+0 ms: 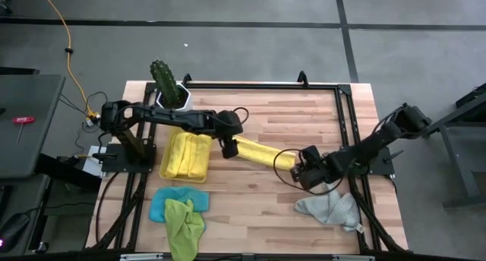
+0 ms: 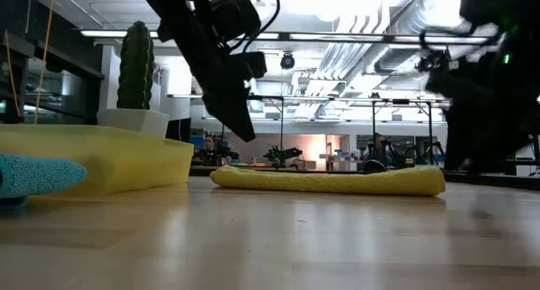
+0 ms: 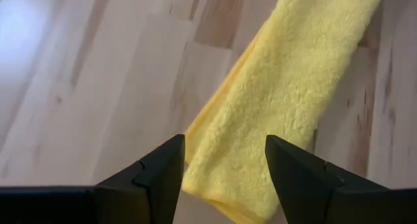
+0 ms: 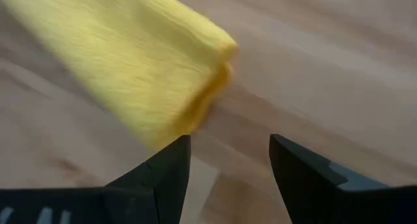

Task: Fold microfiber towels
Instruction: Fold the yellow microfiber towel

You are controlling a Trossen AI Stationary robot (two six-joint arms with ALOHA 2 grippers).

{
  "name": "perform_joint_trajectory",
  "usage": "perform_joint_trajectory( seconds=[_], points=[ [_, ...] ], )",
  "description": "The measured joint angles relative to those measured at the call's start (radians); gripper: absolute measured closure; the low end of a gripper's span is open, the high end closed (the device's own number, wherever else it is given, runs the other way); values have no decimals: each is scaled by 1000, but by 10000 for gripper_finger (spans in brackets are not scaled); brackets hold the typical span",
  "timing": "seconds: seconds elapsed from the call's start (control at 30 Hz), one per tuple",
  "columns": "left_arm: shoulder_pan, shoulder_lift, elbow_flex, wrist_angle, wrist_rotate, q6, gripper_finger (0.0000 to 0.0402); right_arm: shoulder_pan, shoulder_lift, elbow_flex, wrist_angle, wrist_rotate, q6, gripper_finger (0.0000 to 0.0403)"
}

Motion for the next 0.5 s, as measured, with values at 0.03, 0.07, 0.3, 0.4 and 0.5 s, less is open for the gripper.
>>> perform_joint_trajectory(
  seconds=[0.03,0.07,0.3,0.4,0.5],
  points=[
    [-5,0,0,11,-10,12,198,-15,-8,-29,36,-19,-2,201],
    [-6,-4,0,20,-15,22,197,-26,-23,-53,69,-16,-2,201],
    [-9,-59,-1,74,-30,41,199,-53,-107,-154,342,78,-18,201],
    [-9,-98,0,95,-54,36,199,-74,-102,-166,406,57,-19,201],
    [-10,-131,0,110,-77,30,199,-101,-102,-166,401,48,-20,201]
  ],
)
